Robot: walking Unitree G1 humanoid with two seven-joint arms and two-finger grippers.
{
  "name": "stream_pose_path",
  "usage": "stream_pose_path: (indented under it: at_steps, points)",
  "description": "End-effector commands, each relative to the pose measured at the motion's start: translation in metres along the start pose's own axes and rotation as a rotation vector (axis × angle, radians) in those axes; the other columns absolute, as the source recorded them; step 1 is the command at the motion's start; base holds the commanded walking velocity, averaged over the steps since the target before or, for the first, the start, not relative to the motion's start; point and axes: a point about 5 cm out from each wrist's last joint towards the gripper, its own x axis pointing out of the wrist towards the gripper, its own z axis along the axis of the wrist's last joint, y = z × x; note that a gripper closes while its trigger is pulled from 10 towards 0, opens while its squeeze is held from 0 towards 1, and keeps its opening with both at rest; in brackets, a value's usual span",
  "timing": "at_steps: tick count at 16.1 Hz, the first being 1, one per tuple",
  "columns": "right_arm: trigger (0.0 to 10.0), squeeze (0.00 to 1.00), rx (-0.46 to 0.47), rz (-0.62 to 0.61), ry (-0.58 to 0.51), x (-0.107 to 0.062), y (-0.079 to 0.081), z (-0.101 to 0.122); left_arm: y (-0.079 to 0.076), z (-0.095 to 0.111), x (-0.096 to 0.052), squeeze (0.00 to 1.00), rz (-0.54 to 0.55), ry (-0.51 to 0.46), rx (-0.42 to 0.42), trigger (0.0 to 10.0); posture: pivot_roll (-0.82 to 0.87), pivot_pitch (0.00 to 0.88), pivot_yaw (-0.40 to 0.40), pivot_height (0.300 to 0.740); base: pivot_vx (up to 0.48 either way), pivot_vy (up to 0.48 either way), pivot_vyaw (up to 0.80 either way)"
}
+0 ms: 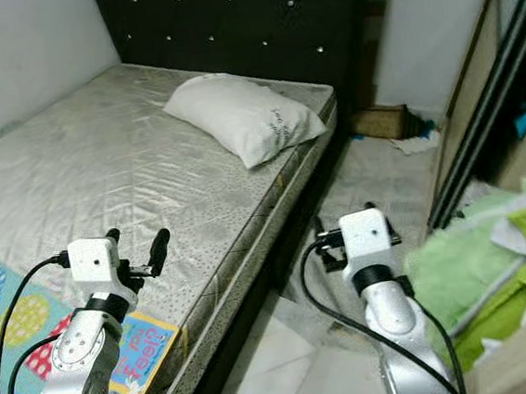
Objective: Clean up the room
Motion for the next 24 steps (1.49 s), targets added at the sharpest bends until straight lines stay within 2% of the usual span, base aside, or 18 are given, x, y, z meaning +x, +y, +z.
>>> stream_pose_path:
  at_steps: [1, 3, 6, 11, 16, 24]
  points:
    - [10.0, 0.0, -0.006, 0.012, -0.004, 0.0, 0.002, 0.0, 0.005, 0.002, 0.001, 0.0, 0.003, -0.007, 0.016, 10.0, -0.18, 0.0, 0.061, 0.74, 0.0, 0.0, -0.55]
    - [10.0, 0.0, -0.02, 0.004, -0.004, 0.0, -0.001, -0.002, 0.009, 0.001, 0.001, 0.0, -0.004, -0.006, 0.005, 10.0, -0.18, 0.0, 0.078, 0.74, 0.0, 0.0, 0.0]
    - [10.0, 0.0, -0.027, -0.024, -0.001, 0.0, -0.006, -0.003, 0.003, 0.002, -0.003, 0.0, -0.017, -0.017, -0.019, 10.0, -0.17, 0.0, 0.078, 0.74, 0.0, 0.0, 0.0]
    - [10.0, 0.0, -0.02, -0.012, -0.007, 0.0, -0.003, 0.0, 0.002, -0.003, -0.006, 0.0, -0.018, -0.005, -0.028, 10.0, -0.18, 0.0, 0.073, 0.74, 0.0, 0.0, 0.0]
    - [10.0, 0.0, -0.012, -0.007, -0.017, 0.002, 0.001, 0.001, -0.001, -0.003, -0.005, 0.0, -0.035, -0.006, -0.031, 10.0, -0.18, 0.0, 0.076, 0.74, 0.0, 0.0, -0.7]
    - [10.0, 0.0, -0.009, 0.015, -0.018, 0.002, 0.004, 0.001, -0.002, -0.005, -0.009, 0.0, -0.036, -0.004, -0.033, 10.0, -0.17, 0.0, 0.066, 0.74, 0.298, 0.0, 0.0]
